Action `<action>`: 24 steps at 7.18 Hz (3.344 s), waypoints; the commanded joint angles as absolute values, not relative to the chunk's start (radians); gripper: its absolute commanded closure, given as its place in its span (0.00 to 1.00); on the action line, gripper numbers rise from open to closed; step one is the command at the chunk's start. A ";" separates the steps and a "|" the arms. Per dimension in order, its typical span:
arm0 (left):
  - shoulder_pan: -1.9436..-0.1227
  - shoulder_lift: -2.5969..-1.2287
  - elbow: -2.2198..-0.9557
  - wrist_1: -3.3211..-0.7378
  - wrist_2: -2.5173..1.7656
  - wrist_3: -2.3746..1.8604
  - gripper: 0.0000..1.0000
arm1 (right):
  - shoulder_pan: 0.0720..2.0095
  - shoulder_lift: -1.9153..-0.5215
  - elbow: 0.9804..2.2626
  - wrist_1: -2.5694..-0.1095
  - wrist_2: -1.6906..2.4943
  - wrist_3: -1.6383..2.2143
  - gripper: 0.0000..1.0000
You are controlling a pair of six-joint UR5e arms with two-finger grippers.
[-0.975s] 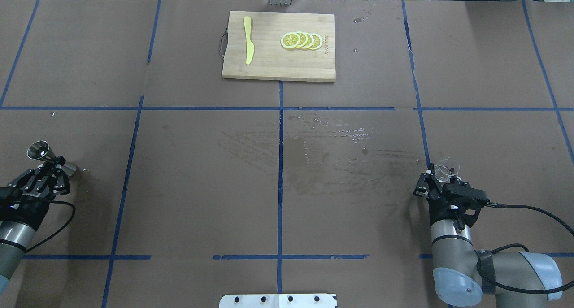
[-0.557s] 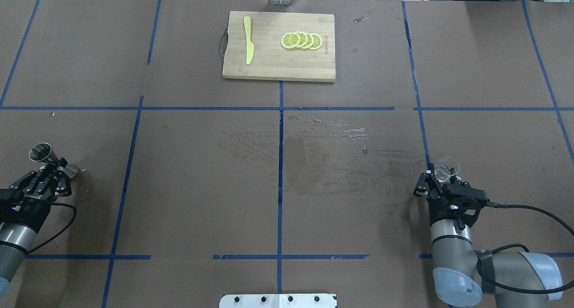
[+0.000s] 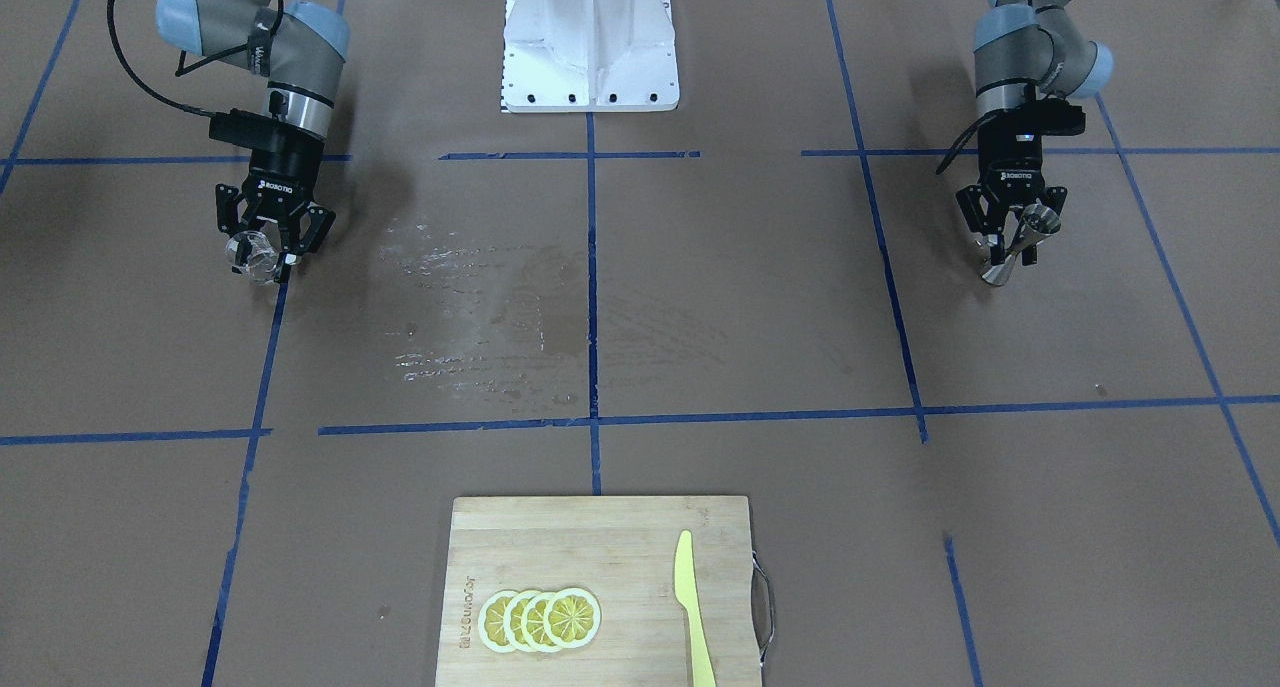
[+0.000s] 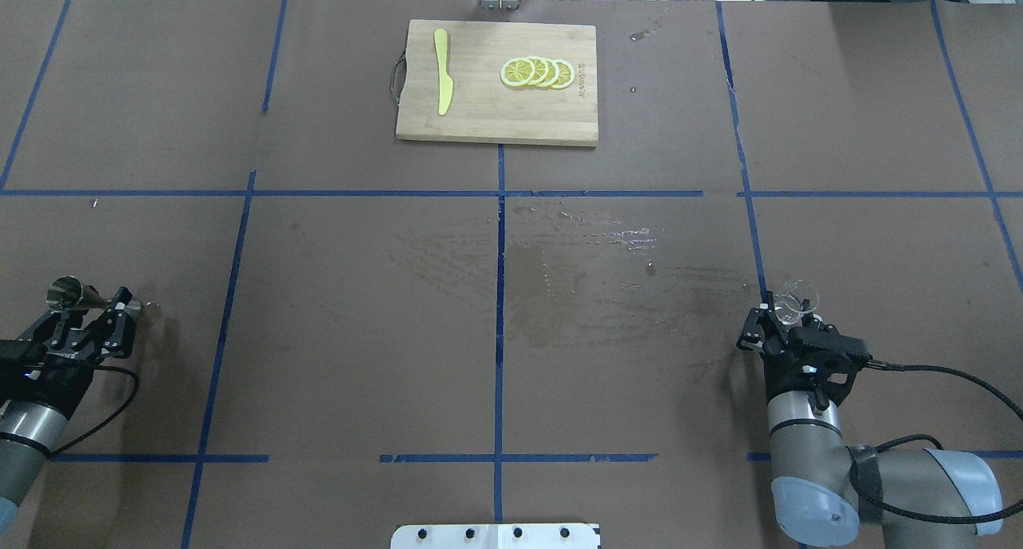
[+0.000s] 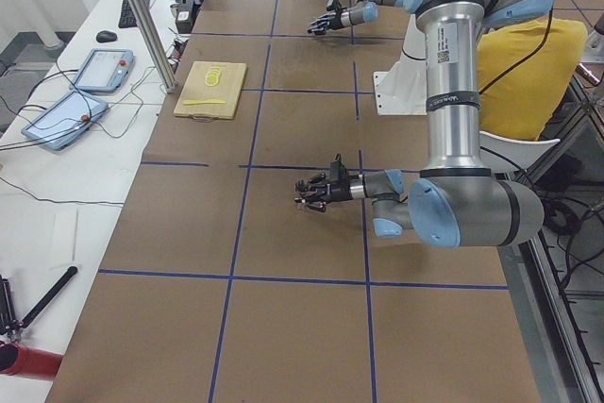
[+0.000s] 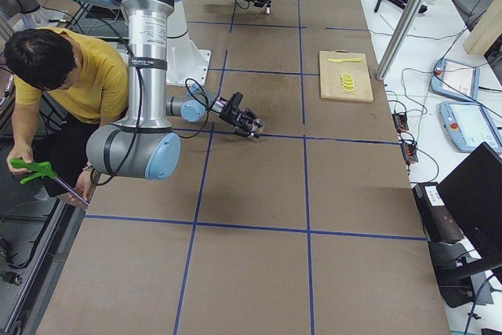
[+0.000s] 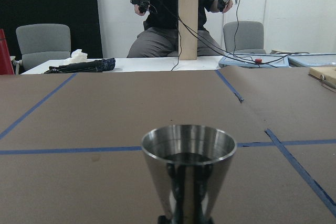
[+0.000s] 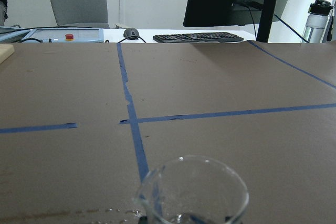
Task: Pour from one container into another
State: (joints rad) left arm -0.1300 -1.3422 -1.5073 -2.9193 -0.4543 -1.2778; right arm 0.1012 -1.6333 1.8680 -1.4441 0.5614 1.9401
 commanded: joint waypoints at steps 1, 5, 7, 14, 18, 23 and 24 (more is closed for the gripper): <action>-0.129 -1.342 -1.508 -2.921 -0.456 -1.276 0.16 | 0.100 -1.631 1.867 -1.445 0.561 1.939 0.58; -0.126 -1.339 -1.522 -2.930 -0.540 -1.275 0.01 | 0.097 -1.631 1.861 -1.443 0.561 1.936 0.56; -0.126 -1.246 -1.642 -2.927 -0.680 -1.267 0.01 | 0.097 -1.631 1.865 -1.445 0.561 1.936 0.56; -0.144 -0.924 -1.848 -2.927 -1.104 -1.262 0.01 | 0.098 -1.632 1.865 -1.445 0.554 1.931 0.56; -0.611 -0.926 -1.867 -2.931 -1.435 -0.785 0.01 | 0.097 -1.635 1.858 -1.443 0.532 1.928 0.56; -0.840 -1.035 -1.830 -2.922 -1.838 -0.624 0.01 | 0.054 -1.657 1.845 -1.381 0.497 1.948 0.56; -0.939 -1.058 -1.807 -2.925 -1.997 -0.624 0.01 | 0.039 -1.667 1.844 -1.376 0.471 1.948 0.56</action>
State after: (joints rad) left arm -0.8368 -1.0285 -1.8307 -2.9252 -1.8226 -0.6289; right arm 0.0604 -1.6580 1.8484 -1.3963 0.4928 1.9472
